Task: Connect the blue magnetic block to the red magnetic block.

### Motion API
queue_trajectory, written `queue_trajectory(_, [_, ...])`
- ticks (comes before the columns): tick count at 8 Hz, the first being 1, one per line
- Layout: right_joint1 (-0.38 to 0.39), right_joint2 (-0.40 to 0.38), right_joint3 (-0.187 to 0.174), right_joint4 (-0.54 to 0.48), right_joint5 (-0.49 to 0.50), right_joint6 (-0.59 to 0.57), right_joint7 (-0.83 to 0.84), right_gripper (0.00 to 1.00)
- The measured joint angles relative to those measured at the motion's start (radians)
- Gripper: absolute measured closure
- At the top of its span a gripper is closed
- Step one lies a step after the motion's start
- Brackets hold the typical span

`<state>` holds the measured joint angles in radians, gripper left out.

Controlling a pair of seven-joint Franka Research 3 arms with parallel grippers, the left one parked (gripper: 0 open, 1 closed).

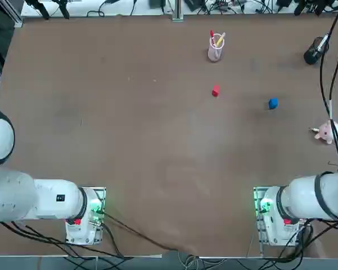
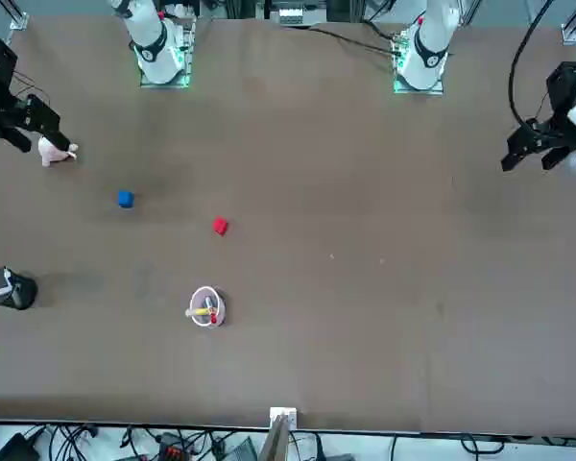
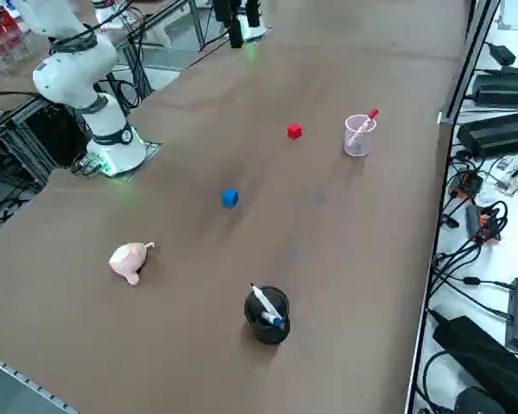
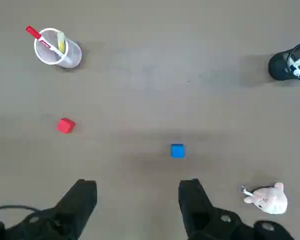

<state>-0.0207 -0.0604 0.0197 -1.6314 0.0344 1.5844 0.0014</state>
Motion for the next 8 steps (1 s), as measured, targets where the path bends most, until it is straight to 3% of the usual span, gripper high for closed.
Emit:
queue_trajectory(5, [-0.001, 0.034, -0.007, -0.016, 0.0, 0.008, 0.001, 0.0])
queue_trajectory(8, [-0.007, 0.066, -0.016, -0.23, -0.002, 0.221, 0.001, 0.0])
